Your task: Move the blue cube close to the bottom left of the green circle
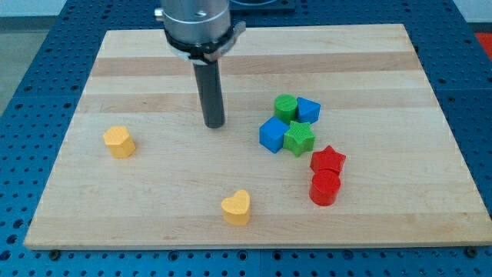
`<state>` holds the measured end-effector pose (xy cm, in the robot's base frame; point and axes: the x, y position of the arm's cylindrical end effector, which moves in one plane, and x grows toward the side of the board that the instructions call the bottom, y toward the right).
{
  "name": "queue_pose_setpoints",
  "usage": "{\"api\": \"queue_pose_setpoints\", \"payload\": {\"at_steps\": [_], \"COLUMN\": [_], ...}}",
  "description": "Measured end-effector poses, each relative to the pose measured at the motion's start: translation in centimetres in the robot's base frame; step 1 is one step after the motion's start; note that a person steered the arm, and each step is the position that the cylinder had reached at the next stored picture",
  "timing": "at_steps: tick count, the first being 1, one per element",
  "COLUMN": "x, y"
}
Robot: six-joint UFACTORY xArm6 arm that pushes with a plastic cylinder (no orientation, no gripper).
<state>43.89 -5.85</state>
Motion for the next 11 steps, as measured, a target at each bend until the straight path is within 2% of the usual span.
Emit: {"api": "queue_pose_setpoints", "payload": {"at_steps": [1, 4, 6, 8, 9, 10, 11], "x": [1.7, 3.8, 7.0, 6.2, 2.8, 2.6, 5.0], "y": [2.7, 4.7, 7.4, 8.4, 8.4, 8.4, 8.4]}}
